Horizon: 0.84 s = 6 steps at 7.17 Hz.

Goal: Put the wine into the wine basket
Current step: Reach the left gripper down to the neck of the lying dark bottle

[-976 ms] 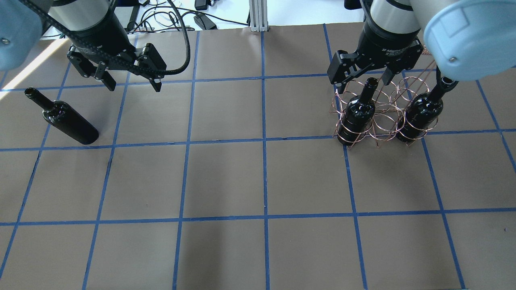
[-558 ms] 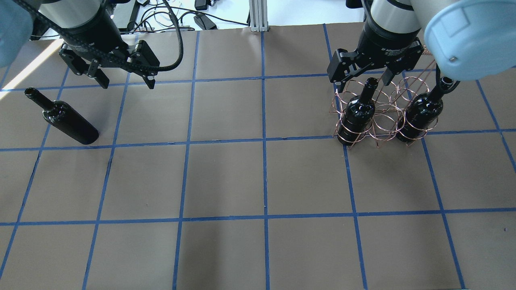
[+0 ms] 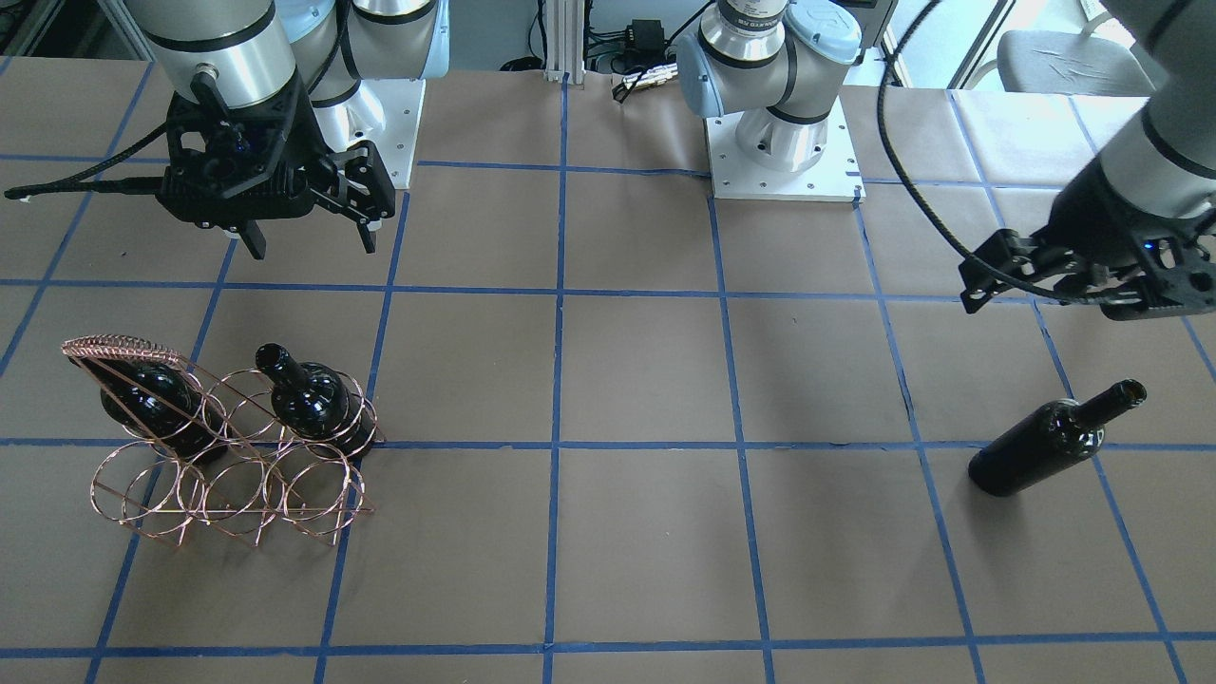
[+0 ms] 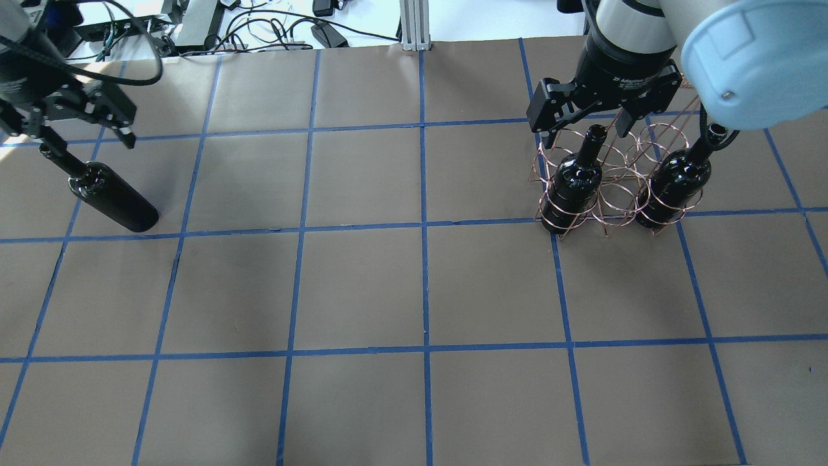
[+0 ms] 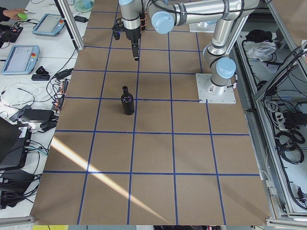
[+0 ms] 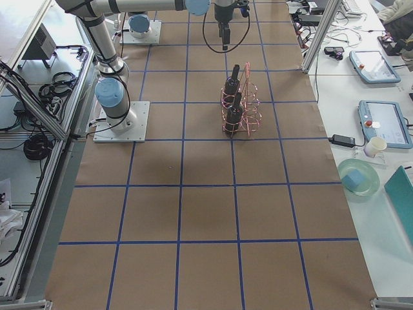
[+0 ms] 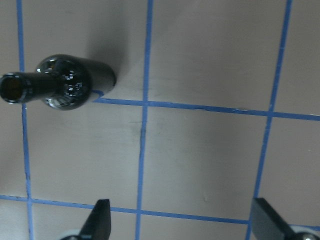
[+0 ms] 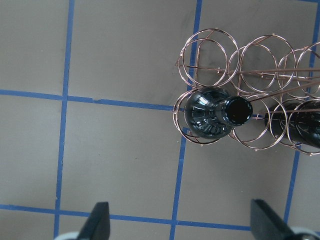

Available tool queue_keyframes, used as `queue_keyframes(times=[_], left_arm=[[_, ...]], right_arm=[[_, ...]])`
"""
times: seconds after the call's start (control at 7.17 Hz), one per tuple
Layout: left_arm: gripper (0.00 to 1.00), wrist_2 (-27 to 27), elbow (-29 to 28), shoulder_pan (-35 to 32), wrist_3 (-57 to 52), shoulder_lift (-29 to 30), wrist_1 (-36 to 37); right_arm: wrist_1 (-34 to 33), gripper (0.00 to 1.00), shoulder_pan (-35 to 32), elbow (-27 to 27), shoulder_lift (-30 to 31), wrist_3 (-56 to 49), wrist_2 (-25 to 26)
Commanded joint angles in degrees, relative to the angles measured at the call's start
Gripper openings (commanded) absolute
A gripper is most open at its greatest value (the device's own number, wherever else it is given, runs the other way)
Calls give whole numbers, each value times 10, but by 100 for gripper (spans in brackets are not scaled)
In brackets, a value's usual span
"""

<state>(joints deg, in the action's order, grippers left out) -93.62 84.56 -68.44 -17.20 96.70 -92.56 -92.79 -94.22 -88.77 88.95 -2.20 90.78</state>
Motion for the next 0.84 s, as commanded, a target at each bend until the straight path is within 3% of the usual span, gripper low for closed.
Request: queue_keyframes(times=[0.0, 0.7], left_arm=[[100, -2, 4, 96, -165, 31, 24], [89, 23, 10, 87, -173, 97, 145]], right_arm=[[1, 100, -1, 0, -1, -1, 0], [1, 100, -1, 0, 0, -2, -4]])
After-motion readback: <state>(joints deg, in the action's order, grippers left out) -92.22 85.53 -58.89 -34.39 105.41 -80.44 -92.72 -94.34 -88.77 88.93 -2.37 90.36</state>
